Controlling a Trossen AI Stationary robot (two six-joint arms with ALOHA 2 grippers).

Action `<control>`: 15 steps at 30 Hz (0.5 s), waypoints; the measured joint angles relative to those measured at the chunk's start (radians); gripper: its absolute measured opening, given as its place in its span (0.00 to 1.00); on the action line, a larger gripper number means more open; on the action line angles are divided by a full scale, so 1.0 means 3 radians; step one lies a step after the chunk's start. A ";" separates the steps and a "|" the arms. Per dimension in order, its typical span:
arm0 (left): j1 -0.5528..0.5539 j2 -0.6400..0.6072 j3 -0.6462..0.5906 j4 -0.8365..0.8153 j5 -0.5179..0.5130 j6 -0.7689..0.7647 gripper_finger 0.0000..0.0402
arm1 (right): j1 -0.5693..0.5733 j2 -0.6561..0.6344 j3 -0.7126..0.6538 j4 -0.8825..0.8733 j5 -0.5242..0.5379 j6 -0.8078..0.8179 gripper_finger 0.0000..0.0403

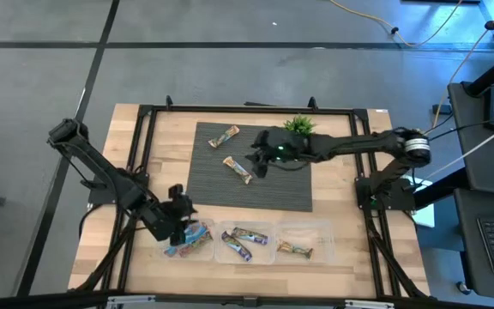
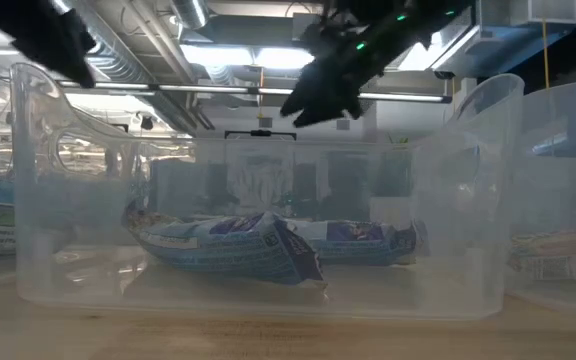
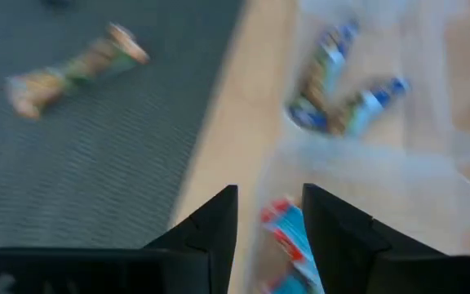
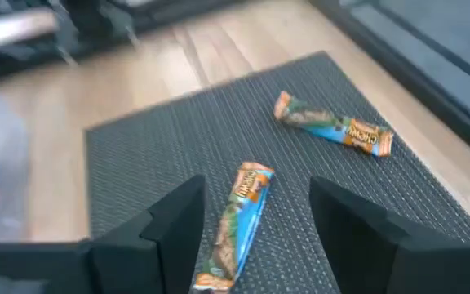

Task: Pick and place Granola Bars by type
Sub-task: Put the yellow granola bar into the right transparent bin

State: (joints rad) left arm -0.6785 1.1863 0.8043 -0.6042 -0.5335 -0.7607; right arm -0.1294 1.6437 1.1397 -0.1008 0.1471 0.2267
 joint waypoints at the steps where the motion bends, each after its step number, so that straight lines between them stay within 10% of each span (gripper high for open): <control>1: 0.0000 -0.0039 0.0000 -0.0030 -0.0144 -0.0027 0.32 | -0.0003 0.0110 0.0096 -0.0057 0.0001 -0.0055 0.55; 15: 0.0000 -0.0156 0.0000 -0.0022 -0.0683 -0.0212 0.33 | -0.0026 0.1350 0.0964 -0.0568 -0.0304 -0.0506 0.54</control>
State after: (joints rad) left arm -0.6785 1.1397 0.8043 -0.6109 -0.7383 -0.8242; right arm -0.1371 2.0486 1.4290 -0.2713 0.0559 0.0750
